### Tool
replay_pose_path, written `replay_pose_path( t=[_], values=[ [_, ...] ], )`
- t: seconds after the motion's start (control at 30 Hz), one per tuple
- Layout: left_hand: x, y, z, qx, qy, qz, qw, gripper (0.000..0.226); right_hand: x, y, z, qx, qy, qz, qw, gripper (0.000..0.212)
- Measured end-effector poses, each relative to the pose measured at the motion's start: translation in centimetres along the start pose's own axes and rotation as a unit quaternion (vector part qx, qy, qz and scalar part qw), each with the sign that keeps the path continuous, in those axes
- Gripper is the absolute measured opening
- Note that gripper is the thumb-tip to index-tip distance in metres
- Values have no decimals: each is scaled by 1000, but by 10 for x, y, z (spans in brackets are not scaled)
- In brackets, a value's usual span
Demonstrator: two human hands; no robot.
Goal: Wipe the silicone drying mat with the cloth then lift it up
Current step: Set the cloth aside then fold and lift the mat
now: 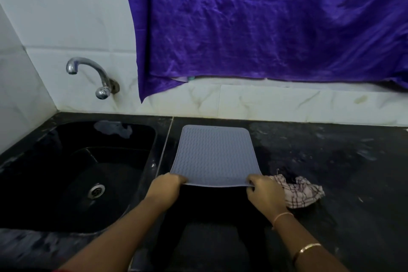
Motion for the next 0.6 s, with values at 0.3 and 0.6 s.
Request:
replay_pose_path(
  t=[0.3,0.6],
  values=[
    [-18,-58,28,52,10,55,997,51,-5,-71,26,120,-39,39,991,46],
    [-3,-97,36,66,32,48,996,55,9,-115,37,156,-13,29,987,47]
  ],
)
Point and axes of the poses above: each hand's wrist, its own y-axis towards the middle knuckle, its own z-axis out of the palm, x = y × z, the point moved 8 cm from there along y, towards the middle knuckle, and after that the axes turned 8 degrees about -x, right-handed, at the moved point
